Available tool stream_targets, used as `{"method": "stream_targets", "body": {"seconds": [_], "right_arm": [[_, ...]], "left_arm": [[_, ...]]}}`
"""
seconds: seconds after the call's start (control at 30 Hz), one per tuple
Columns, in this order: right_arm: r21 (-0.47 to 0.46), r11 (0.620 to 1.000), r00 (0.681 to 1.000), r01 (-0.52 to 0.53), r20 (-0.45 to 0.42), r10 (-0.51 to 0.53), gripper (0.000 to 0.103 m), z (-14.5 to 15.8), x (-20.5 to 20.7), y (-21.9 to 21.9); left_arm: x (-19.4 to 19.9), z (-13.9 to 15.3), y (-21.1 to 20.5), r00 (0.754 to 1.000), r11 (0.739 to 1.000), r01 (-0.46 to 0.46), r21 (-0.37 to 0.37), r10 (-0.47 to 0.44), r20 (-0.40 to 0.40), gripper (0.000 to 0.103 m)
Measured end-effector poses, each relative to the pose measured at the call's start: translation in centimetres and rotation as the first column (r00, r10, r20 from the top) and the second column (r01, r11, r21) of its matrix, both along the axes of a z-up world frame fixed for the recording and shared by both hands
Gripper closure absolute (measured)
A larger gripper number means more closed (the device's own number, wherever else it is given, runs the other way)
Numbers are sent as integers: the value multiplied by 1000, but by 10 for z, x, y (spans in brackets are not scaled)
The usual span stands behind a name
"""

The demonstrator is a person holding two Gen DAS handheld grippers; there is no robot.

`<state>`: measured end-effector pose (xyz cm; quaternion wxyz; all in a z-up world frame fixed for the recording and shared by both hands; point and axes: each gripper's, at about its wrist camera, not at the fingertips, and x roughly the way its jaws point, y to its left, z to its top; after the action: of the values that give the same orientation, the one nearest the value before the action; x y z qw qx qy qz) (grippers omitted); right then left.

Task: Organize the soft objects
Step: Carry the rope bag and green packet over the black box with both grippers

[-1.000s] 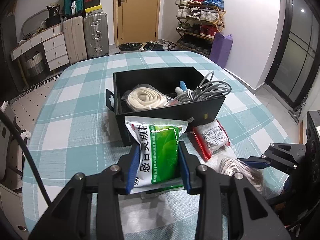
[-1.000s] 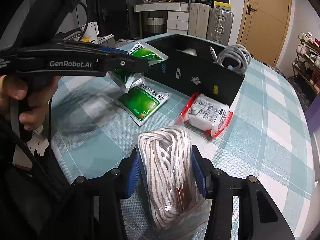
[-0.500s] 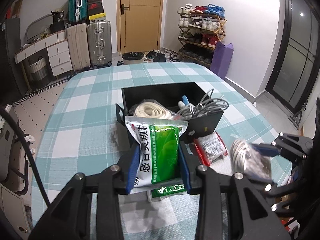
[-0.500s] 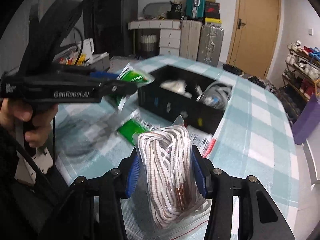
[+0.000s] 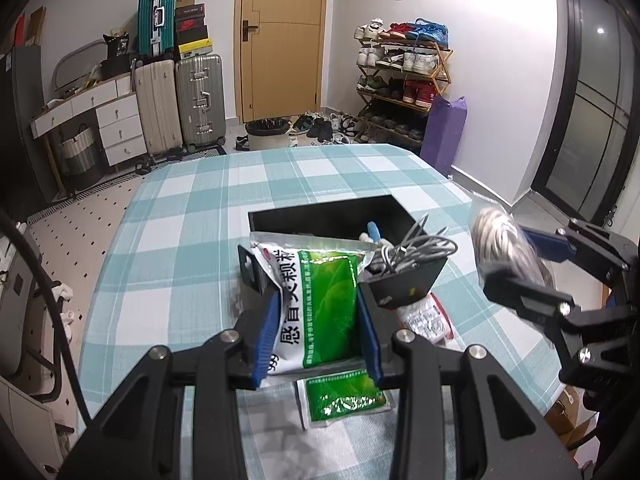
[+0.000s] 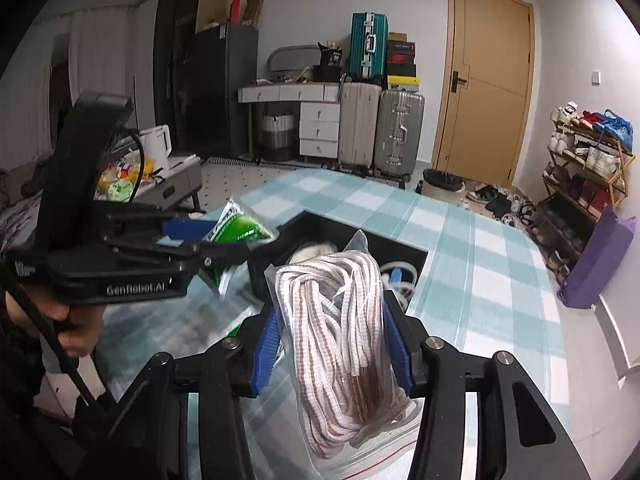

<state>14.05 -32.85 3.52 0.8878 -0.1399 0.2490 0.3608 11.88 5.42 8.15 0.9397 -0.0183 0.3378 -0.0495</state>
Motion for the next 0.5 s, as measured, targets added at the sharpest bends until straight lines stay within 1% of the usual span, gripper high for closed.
{"method": "stream_targets", "body": {"seconds": [0.27, 0.5], "right_arm": [[44, 999, 1000, 10, 26, -11, 55, 19, 20, 5], [63, 998, 999, 11, 31, -13, 55, 25, 44, 14]], "left_arm": [[20, 7, -2, 1000, 1000, 6, -2, -6, 10, 67], [43, 6, -2, 1000, 1000, 8, 0, -8, 2, 67]]}}
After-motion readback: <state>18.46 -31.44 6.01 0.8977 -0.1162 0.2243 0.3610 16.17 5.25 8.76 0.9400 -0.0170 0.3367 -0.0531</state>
